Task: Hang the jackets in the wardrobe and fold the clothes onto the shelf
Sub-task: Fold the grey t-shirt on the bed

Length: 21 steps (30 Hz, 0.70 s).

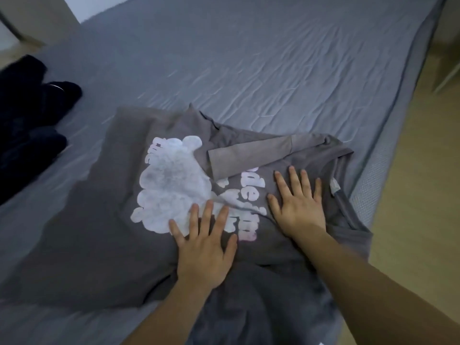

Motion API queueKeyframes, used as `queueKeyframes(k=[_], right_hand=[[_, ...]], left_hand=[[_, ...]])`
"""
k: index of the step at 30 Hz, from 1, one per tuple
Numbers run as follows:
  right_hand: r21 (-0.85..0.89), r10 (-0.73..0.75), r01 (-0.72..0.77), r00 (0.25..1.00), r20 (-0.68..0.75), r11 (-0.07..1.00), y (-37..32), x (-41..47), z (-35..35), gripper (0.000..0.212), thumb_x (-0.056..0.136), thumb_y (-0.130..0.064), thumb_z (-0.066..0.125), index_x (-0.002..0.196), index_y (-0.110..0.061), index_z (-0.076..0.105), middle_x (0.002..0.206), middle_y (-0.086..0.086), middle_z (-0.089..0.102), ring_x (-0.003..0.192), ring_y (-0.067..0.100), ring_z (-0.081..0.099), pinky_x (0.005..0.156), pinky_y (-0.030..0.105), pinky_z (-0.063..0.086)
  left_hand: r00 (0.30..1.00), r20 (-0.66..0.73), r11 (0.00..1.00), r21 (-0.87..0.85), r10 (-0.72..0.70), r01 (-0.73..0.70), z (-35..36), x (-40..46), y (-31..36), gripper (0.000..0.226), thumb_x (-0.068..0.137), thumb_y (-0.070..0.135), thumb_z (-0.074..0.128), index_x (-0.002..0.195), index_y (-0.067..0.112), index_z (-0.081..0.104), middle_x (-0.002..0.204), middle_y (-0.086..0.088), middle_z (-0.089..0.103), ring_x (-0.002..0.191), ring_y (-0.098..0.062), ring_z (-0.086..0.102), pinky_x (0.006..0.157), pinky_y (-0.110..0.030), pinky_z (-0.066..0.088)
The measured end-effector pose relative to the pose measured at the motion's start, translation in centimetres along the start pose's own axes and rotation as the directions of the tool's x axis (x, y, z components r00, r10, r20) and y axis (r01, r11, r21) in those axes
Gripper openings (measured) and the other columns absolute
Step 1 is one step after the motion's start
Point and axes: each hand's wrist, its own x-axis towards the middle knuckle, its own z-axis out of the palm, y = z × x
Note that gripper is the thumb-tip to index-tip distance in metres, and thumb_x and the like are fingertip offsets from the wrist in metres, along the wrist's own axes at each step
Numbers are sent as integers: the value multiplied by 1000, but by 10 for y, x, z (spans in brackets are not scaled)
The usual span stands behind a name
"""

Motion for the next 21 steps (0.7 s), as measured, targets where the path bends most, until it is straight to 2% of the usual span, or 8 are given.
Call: queueKeyframes(k=[2,5,9,12,14,16,19,21], right_hand=[[9,8,-8,999,-47,1000,3,5,8,68,91,-65,6,153,-39,1,163,-3,-5,149,22,-7,115,50,-14],[-10,-10,9,996,-85,1000,3,7,9,68,90,-65,5,153,-39,1,163,-4,-3,149,21,-6,117,51,-9],[3,-17,17,996,-91,1000,0,4,8,66,93,-62,10,154,-36,5,163,-3,0,149,21,-2,117,51,-6],[21,-17,18,999,-41,1000,-2,-6,-1,64,96,-60,13,154,-33,8,163,-2,2,149,21,-1,118,50,-5],[21,-33,33,999,33,999,-1,-11,-13,64,97,-60,16,154,-31,10,163,0,4,149,22,3,118,51,-4],[35,-50,48,998,33,998,4,-4,-31,65,96,-59,23,153,-29,16,161,3,12,146,26,15,117,51,5],[73,-29,36,995,-97,997,17,24,-58,64,95,-53,36,149,-22,24,153,10,28,136,32,34,110,47,26],[27,-48,54,985,-168,998,28,46,-62,65,93,-49,42,148,-20,25,152,10,31,136,32,34,110,46,26]], left_hand=[[996,-84,1000,-3,30,-31,6,5,-1,63,95,63,17,154,39,18,162,3,19,150,-28,13,111,-71,0],[991,-132,1000,-10,-9,8,11,5,-4,65,91,67,3,152,45,1,164,9,-1,150,-22,-7,110,-67,-13],[997,-72,997,-71,-15,10,9,4,-5,68,86,69,-3,150,47,-7,162,14,-14,148,-16,-20,108,-64,-20],[998,60,993,-117,5,2,-7,-5,-9,65,90,69,5,151,47,-3,162,15,-13,148,-14,-20,111,-61,-19],[991,136,987,-157,10,12,-28,-8,-10,63,93,66,17,152,45,6,163,13,-5,149,-15,-10,115,-57,-11],[993,115,982,-187,-4,25,-52,-1,-10,62,94,58,31,151,38,19,161,8,14,147,-21,12,117,-51,11],[999,13,971,-233,-46,48,-83,28,-6,55,92,44,41,144,28,35,150,0,35,134,-26,34,106,-41,35],[997,-49,977,-207,-56,45,-95,54,1,47,92,39,44,136,24,42,144,-2,40,127,-27,38,100,-40,42]])
